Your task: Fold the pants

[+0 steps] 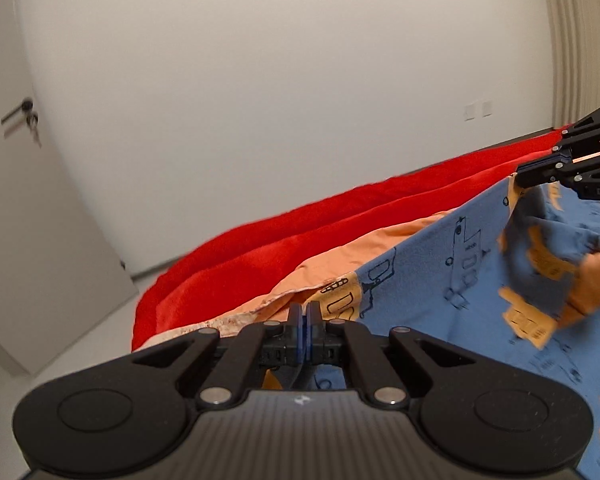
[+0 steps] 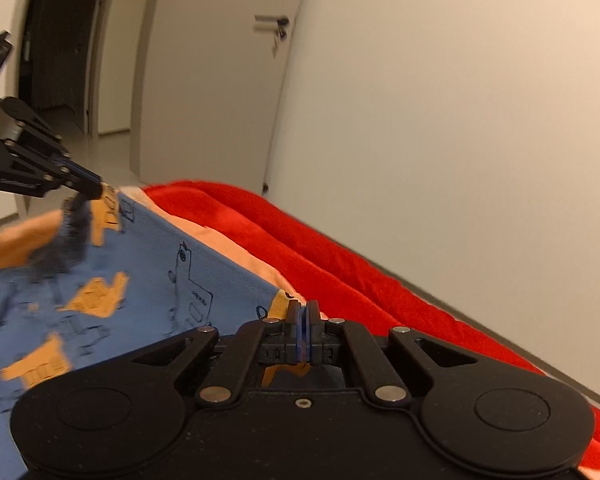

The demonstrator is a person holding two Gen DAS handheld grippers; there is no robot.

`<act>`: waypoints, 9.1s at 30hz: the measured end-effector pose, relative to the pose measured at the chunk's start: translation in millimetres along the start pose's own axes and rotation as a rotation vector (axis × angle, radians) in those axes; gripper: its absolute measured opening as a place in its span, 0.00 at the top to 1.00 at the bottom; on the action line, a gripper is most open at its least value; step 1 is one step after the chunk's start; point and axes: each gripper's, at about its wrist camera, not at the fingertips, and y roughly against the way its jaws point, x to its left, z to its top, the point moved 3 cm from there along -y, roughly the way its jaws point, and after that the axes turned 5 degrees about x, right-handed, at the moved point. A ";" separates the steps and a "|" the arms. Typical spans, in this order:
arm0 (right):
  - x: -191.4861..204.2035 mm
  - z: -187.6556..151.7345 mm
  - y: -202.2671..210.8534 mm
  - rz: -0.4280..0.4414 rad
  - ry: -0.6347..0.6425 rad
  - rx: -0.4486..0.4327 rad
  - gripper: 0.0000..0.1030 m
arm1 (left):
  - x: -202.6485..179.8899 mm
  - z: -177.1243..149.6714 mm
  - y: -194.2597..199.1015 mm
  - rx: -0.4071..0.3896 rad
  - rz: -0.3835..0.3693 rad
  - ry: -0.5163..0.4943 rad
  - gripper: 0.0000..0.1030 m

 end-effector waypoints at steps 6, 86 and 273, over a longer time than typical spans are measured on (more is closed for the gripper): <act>34.1 -34.9 75.3 -0.003 0.053 -0.049 1.00 | -25.8 -21.9 52.8 -0.061 -0.022 -0.078 0.99; 194.1 -176.9 138.6 0.041 0.504 0.163 0.71 | -98.0 -162.3 93.3 0.113 -0.081 -0.128 0.30; -124.9 -279.5 178.5 -0.725 -0.321 0.251 0.01 | -165.7 -10.1 -66.2 0.087 -0.098 0.005 0.77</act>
